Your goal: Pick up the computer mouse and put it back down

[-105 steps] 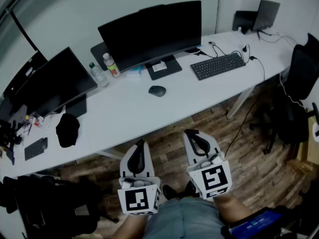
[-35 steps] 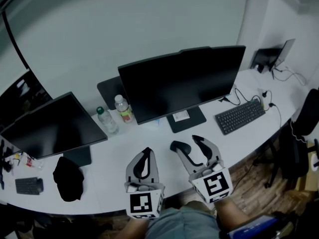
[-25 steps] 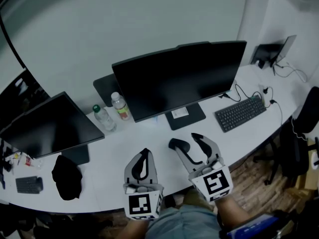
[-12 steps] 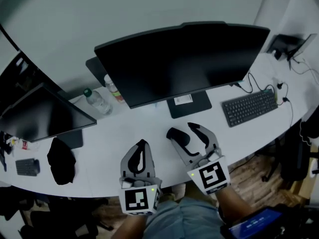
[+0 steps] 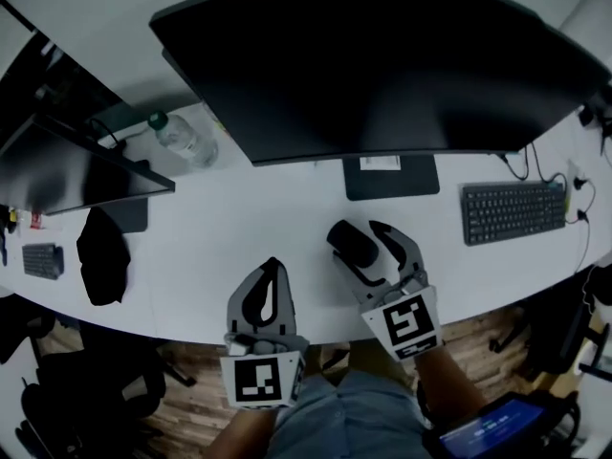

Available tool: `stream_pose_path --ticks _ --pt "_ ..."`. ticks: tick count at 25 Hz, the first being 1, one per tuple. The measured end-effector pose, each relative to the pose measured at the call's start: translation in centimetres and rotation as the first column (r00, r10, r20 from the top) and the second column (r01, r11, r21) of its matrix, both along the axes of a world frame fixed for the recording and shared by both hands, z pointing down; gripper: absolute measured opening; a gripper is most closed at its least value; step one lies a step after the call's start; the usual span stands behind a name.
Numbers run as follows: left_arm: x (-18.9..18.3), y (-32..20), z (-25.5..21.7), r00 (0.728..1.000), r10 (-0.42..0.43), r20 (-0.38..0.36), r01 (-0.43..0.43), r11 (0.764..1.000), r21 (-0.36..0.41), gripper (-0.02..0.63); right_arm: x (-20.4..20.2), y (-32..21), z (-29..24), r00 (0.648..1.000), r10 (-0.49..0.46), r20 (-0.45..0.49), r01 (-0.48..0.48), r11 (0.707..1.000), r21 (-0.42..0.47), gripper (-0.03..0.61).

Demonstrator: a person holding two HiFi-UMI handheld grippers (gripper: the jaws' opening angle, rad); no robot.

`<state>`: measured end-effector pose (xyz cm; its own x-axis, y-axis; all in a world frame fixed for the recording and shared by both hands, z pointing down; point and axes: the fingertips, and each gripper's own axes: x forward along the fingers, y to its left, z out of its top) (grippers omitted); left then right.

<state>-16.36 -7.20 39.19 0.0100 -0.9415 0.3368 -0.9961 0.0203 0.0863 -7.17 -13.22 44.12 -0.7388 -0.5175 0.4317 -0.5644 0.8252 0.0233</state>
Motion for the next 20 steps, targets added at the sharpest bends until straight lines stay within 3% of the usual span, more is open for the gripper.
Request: stream_pose_path --ticks 9,20 --pt "-0.1 0.4 5.0 0.995 -0.092 -0.047 0.086 0.990 -0.110 0.008 0.2 0.5 8.4 0.987 -0.114 -0.116 0.095 0.982 -0.162 0.364" --pt "-0.1 1.1 8.1 0.984 -0.158 -0.083 0.142 0.976 -0.167 0.008 0.9 0.8 12.5 0.959 -0.192 -0.208 0.147 0.965 -0.215 0.382"
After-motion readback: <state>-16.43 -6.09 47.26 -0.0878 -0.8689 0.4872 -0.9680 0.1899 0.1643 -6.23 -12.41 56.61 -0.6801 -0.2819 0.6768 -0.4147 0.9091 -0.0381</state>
